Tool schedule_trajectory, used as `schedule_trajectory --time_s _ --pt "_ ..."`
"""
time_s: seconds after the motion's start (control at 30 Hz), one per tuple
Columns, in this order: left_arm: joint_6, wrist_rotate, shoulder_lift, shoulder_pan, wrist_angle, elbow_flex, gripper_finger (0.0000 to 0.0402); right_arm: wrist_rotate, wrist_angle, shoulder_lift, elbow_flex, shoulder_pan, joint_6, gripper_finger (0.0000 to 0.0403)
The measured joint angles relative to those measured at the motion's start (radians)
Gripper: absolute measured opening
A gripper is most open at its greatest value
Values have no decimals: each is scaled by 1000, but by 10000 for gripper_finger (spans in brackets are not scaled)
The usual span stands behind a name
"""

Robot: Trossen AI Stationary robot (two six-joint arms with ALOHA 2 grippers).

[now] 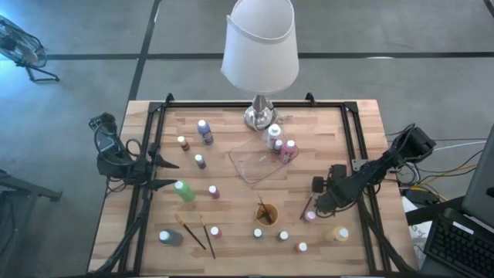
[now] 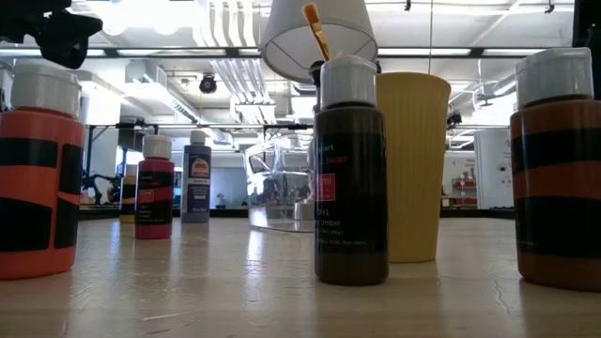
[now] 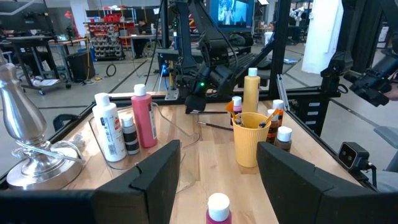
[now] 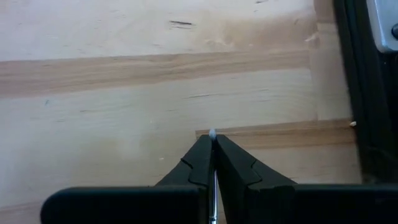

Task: Pick & Place Paint Supplies
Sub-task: Put the black paint brush into the yellow cup

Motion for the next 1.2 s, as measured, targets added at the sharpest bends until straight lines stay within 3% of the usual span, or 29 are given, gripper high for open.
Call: schedule_trajectory --time_s 0.37,0.87,1.07,1.2 --pt "0 0 0 0 -1 0 218 57 -48 -49 -3 2 1 8" --pt "0 0 0 0 -2 0 218 294 -211 -52 134 2 -50 8" --pt "0 0 0 0 -2 0 218 450 -495 -42 308 2 -59 8" --pt "0 0 0 0 -2 0 218 695 -558 -36 422 -1 -170 8"
